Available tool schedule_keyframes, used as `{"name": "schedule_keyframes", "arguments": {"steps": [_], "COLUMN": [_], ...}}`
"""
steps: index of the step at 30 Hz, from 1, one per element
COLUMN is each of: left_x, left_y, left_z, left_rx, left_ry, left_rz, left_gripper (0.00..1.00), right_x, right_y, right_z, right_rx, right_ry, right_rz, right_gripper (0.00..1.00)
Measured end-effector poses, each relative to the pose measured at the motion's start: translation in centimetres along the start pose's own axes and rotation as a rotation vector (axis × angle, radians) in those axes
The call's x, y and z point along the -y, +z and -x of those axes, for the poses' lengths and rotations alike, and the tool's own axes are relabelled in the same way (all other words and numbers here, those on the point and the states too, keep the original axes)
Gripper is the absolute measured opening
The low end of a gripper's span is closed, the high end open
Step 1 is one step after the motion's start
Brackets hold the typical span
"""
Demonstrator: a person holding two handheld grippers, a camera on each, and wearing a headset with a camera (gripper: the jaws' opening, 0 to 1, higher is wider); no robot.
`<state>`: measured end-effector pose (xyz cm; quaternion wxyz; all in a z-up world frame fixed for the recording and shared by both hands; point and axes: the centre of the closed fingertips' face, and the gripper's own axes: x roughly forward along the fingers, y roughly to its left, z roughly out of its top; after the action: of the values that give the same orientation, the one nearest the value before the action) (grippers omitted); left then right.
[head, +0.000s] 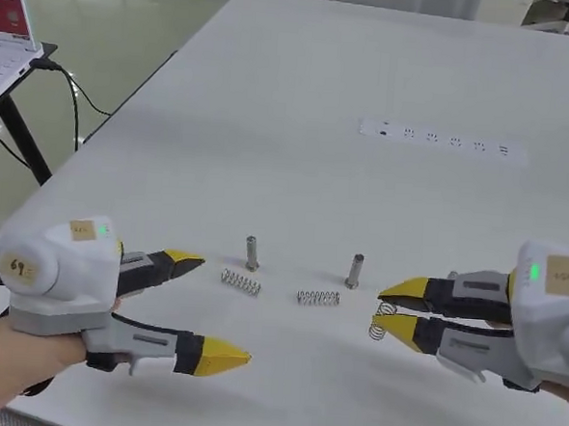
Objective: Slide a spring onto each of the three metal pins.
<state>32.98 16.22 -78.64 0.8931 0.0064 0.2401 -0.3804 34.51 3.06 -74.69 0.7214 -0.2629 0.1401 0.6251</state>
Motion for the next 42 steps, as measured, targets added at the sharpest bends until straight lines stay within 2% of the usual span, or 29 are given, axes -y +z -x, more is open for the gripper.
{"name": "schedule_keyframes", "arguments": {"steps": [6,10,16,24,31,36,42], "left_x": [-0.6,-1.1,-1.6,-1.7,-1.8,-1.9,-2.0], "left_y": [-1.0,-1.3,-1.0,0.0,0.0,-0.1,0.3], "left_z": [0.3,0.5,0.8,0.9,1.0,1.1,1.1], "left_rx": [-0.019,-0.017,0.0,0.028,0.024,0.016,0.024], "left_ry": [0.022,0.041,0.061,0.066,0.071,0.071,0.073], "left_rz": [0.016,0.032,0.048,0.057,0.05,0.043,0.042], "left_gripper": [0.98,0.98,0.98,0.98,0.98,0.98,0.98], "right_x": [0.3,0.7,1.8,3.7,5.8,8.1,9.6], "right_y": [-0.5,-1.4,-2.1,-2.8,-3.6,-4.0,-4.5], "right_z": [0.3,0.6,1.4,2.3,3.4,4.5,5.2], "right_rx": [-0.004,-0.018,-0.036,-0.043,-0.056,-0.057,-0.069], "right_ry": [-0.015,-0.027,-0.066,-0.119,-0.192,-0.273,-0.321], "right_rz": [-0.01,-0.025,-0.022,-0.037,-0.058,-0.088,-0.104], "right_gripper": [0.07,0.07,0.07,0.07,0.07,0.07,0.07]}}
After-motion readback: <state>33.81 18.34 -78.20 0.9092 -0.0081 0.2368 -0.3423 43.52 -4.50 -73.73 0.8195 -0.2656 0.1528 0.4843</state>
